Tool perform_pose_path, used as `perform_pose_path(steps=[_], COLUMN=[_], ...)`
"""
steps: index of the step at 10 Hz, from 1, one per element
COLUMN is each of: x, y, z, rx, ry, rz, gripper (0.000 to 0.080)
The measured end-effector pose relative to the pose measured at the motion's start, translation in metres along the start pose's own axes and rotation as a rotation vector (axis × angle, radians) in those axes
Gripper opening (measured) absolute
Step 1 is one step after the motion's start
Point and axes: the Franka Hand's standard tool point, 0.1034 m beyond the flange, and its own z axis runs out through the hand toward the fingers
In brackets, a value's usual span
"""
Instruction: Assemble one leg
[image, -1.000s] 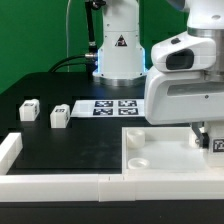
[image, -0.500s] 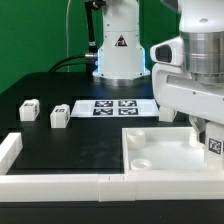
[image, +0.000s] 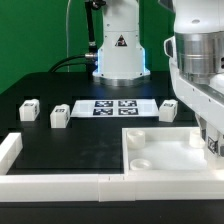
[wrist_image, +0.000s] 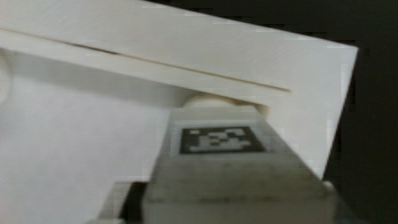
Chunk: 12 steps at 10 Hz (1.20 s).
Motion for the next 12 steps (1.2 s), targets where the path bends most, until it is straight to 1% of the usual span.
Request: perform_pose_path(steps=[1, 2, 3, 4, 5, 7, 10, 12], x=[0.0, 0.0, -0.004, -0.009, -0.01, -0.014, -0.011, -0.011], y=[0.0, 0.0, 0.0, 0.0, 0.0, 0.0, 0.0, 0.0], z=[0.0, 0.0, 0.001, 0.001, 0.001, 0.001, 0.0, 0.0], rx=[0.0, 0.0, -0.001, -0.002, -0.002, -0.007, -0.009, -0.021], ry=[0.0, 0.0, 0.001, 0.001, 0.001, 0.007, 0.008, 0.02], rz=[-0.029, -0.078, -0.1, -0.152, -0.293, -0.598, -0.945, -1.117], gripper=[0.0371, 0.0513, 0.0606, 0.0606, 0.0642, 0.0647, 0.0649, 0.0649])
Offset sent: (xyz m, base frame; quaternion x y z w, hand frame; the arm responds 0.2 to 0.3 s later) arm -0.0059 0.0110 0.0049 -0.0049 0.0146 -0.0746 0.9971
